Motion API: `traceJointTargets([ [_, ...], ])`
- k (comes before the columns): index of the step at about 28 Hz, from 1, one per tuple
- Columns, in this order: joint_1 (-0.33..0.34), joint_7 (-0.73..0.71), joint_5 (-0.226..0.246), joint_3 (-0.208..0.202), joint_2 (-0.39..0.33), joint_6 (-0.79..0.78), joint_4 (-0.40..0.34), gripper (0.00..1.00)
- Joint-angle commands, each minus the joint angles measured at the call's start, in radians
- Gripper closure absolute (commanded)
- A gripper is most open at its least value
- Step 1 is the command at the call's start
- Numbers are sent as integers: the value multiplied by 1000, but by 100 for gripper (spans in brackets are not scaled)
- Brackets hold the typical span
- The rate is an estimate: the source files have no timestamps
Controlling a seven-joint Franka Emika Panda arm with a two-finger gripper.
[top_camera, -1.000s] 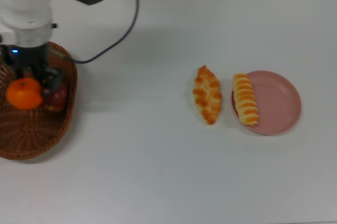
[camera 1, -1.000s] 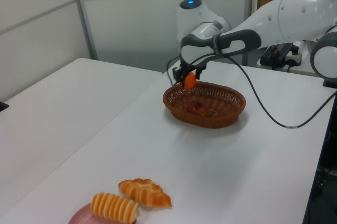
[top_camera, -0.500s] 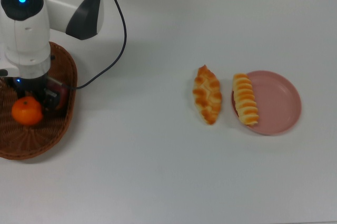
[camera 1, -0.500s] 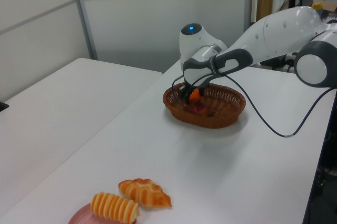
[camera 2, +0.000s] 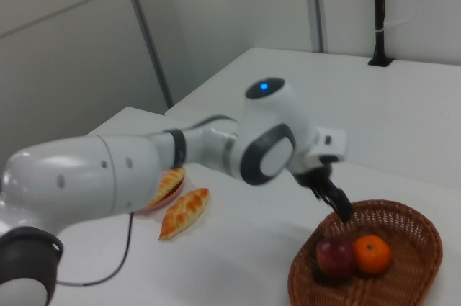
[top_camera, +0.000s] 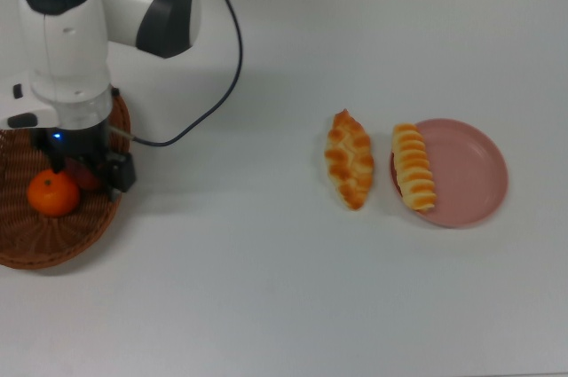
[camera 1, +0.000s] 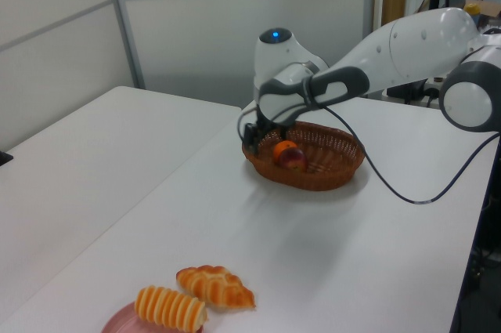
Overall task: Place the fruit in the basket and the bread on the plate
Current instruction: 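Move the gripper to the braided roll and grasp it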
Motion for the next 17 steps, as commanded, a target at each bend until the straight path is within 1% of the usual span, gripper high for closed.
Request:
traceJointTargets([
  [1, 104, -22, 77, -7, -83, -86, -33, 0],
  [2, 144, -23, 77, -6, -83, -154, -30, 0],
  [5, 210, -23, 80, 0, -85, -232, -33, 0],
  [7, 247, -25, 80, 14, -83, -289, -36, 0],
  [8, 274, -29, 81, 34, -83, -347, -49, 0],
  [12, 302, -51, 85, 91, -82, -401, -69, 0],
  [13, 305, -51, 85, 121, -77, -403, -75, 0],
  [14, 307, -51, 86, 137, -73, -403, -75, 0],
  [17, 308, -46, 86, 166, -66, -398, -86, 0],
])
